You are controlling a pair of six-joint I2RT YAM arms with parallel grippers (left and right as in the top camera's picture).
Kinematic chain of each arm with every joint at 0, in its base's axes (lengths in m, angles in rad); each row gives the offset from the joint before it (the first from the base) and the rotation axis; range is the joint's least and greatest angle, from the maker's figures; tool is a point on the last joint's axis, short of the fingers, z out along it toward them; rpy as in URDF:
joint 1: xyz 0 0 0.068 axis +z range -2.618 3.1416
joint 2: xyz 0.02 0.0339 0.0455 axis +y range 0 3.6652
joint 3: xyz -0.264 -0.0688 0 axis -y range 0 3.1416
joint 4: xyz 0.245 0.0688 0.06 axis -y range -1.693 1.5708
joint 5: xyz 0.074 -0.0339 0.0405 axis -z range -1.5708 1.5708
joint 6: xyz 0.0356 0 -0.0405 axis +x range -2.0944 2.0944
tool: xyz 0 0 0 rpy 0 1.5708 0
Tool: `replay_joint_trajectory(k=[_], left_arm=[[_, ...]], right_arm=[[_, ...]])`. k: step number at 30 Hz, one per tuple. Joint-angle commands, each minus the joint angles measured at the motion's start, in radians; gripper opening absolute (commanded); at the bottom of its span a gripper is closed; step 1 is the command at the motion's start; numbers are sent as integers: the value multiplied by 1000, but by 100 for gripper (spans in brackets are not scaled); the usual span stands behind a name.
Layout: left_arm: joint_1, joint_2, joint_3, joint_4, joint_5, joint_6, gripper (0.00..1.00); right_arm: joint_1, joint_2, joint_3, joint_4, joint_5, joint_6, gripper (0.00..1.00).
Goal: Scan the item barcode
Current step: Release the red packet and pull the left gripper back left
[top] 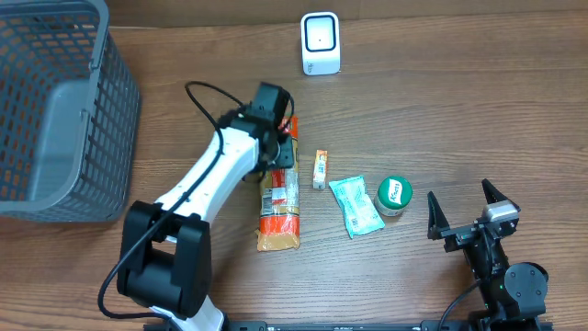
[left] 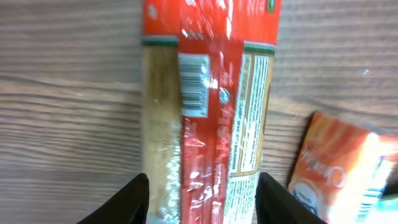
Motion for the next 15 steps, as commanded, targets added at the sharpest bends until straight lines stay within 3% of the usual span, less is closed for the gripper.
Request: replay_joint_trajectory(k=[1, 15], left_arm=[[65, -23, 69, -41, 8, 58, 48], [385, -23, 79, -164, -6, 175, 49]], right_arm=[[-6, -10, -10, 5, -5, -2, 100], [-6, -10, -10, 5, -5, -2, 100]])
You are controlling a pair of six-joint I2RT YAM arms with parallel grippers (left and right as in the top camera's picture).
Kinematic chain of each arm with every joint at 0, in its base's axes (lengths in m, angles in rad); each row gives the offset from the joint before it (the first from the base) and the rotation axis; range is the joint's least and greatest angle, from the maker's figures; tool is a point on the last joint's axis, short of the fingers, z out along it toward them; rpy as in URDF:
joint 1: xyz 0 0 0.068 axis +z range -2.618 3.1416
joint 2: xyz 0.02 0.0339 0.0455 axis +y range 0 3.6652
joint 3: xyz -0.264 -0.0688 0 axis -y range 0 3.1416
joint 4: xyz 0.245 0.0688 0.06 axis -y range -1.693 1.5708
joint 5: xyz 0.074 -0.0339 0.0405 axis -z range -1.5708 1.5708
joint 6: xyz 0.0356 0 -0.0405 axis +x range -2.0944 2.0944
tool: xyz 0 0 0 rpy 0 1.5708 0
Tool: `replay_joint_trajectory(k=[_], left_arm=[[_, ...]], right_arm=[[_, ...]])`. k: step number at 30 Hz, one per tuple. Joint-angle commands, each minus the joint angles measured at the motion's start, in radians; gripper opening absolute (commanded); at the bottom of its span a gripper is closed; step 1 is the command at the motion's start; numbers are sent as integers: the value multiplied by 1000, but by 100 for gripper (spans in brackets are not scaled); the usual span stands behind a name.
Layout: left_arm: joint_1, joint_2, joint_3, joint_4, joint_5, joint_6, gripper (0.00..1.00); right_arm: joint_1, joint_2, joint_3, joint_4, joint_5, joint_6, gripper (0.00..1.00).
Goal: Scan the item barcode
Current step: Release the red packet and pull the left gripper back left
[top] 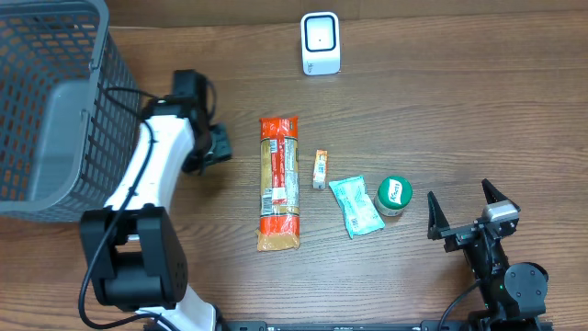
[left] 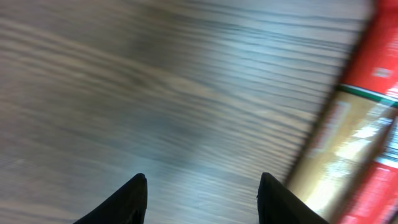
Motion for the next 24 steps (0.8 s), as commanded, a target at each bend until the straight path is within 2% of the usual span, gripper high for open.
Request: replay_joint_trajectory(k=[1, 7, 9, 10, 12, 16, 24], left_arm=[[48, -23, 14, -10, -4, 52, 50], [91, -22, 5, -11, -22, 55, 63], [91, -22, 5, -10, -24, 55, 72], [91, -22, 5, -10, -37, 60, 82], [91, -22, 5, -11, -93, 63, 89], [91, -21, 4, -10, -158, 82, 97], [91, -21, 4, -17, -156, 121, 100]], right_arm=[[-7, -10, -10, 5, -6, -1, 100], [-7, -10, -10, 5, -6, -2, 100], [-7, -10, -10, 5, -6, -1, 100], [-7, -10, -10, 5, -6, -2, 100], [-7, -10, -10, 5, -6, -2, 100], [-7, -10, -10, 5, -6, -2, 100], [-7, -10, -10, 5, -6, -2, 100]])
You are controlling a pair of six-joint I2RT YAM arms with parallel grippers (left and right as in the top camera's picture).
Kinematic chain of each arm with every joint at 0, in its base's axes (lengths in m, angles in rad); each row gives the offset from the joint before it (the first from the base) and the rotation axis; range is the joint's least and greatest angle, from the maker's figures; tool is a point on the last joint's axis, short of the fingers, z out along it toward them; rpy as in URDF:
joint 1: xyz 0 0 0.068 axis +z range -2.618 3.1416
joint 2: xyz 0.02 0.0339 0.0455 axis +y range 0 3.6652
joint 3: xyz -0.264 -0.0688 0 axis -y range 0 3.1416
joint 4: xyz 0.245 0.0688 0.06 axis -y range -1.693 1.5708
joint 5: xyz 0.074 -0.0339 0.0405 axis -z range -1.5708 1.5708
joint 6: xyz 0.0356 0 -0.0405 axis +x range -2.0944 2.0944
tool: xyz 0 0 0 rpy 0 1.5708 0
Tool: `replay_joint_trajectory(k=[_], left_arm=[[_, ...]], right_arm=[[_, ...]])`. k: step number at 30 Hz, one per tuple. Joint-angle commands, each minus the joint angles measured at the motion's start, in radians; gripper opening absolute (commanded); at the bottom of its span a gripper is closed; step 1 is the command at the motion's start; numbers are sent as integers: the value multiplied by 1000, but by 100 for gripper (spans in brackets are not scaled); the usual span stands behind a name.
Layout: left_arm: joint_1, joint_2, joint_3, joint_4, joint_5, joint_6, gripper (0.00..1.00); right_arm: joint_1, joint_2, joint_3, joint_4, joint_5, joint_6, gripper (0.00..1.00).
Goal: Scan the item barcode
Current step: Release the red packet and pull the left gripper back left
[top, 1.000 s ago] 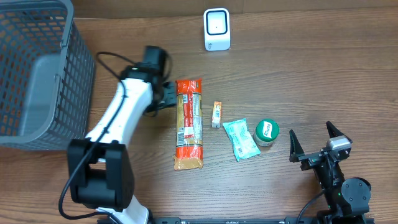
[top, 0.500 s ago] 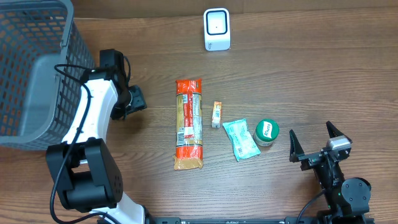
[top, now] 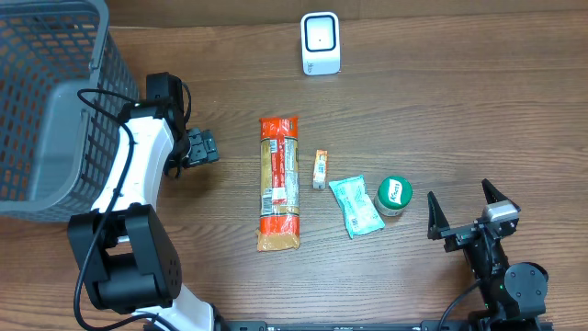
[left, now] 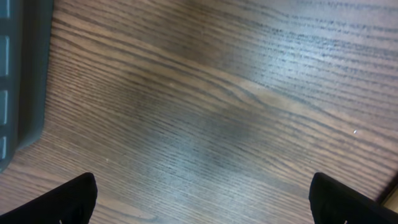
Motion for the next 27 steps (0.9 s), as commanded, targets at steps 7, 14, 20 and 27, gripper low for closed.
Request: replay_joint_trajectory(k=[7, 14, 20, 27], left_arm=[[0, -21, 4, 2, -20, 29, 100], [0, -21, 4, 2, -20, 29, 100], [0, -21, 4, 2, -20, 29, 100], [0, -21, 4, 2, -20, 29, 100]], right_arm=[[-7, -10, -10, 5, -5, -2, 100], [-7, -10, -10, 5, -5, -2, 100], [-7, -10, -10, 6, -5, -2, 100], [-7, -10, -10, 14, -13, -1, 100]])
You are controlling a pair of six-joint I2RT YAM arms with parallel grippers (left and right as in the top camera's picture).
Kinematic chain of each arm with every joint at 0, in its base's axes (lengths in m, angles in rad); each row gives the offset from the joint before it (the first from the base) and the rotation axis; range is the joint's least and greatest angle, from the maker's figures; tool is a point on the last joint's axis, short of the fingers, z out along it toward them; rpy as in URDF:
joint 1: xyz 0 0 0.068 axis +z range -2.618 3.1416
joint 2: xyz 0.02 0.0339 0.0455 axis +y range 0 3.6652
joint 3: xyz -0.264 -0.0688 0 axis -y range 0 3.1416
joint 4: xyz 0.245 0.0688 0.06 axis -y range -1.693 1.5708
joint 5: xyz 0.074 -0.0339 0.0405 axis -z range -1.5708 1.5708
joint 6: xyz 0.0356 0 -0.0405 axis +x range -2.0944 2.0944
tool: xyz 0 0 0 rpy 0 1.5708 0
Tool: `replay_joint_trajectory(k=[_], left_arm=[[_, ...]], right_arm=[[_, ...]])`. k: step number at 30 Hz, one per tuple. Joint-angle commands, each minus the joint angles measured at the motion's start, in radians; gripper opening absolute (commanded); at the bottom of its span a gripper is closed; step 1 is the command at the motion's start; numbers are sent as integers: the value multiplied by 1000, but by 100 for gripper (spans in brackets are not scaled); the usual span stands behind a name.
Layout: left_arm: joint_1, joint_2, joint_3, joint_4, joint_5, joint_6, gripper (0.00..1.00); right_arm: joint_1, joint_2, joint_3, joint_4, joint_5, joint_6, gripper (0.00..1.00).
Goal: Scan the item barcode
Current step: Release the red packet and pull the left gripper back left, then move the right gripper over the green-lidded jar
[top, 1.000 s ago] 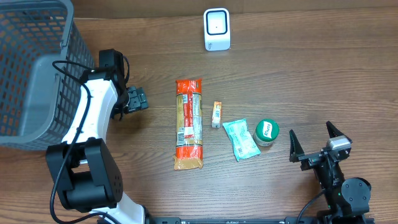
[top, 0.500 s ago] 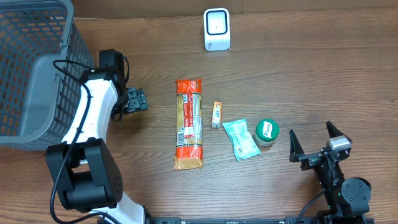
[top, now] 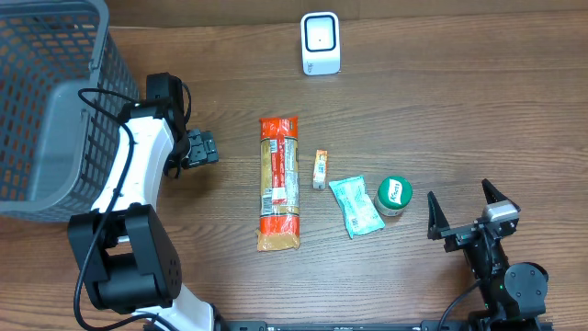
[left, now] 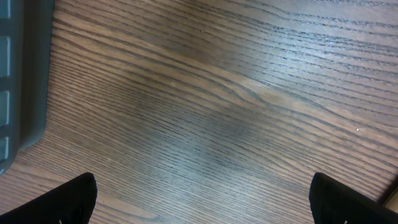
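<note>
A long red and tan pasta package [top: 279, 184] lies lengthwise mid-table, label side up. Right of it lie a small orange packet [top: 320, 168], a green-white pouch [top: 355, 205] and a green-lidded jar [top: 394, 195]. The white scanner [top: 321, 43] stands at the far edge. My left gripper [top: 204, 147] hovers left of the package, near the basket, wide open and empty. In the left wrist view the left gripper [left: 202, 199] shows only bare wood between its black fingertips [left: 71, 199]. My right gripper [top: 462, 204] rests open at the near right, right of the jar.
A large grey mesh basket [top: 55, 110] fills the far left; its edge [left: 18, 74] shows at the left of the wrist view. The wooden table [top: 459, 101] is bare between the scanner and the right arm.
My left gripper was partly open over the upper end of the pasta package, its barcode in the wrist view. Then it was left of the package, over bare wood, jaws the same width. Later it stood wide open beside the basket, as now. The package stayed put.
</note>
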Motion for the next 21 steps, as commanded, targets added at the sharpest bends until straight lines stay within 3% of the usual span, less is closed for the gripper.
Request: replay_joint_trajectory(k=[1, 4, 12, 16, 21], left_arm=[[0, -21, 4, 5, -17, 19, 100], [0, -21, 4, 5, -17, 18, 100], [0, -21, 4, 5, -17, 19, 100], [0, -21, 4, 5, -17, 18, 100], [0, -21, 4, 5, -17, 19, 100]], right_arm=[[-6, -10, -10, 40, -38, -1, 100], [-7, -10, -10, 102, -163, -1, 100], [-7, -10, 1, 159, -185, 28, 100], [-7, -10, 85, 75, -158, 174, 100], [-7, 19, 272, -71, -66, 183, 100]])
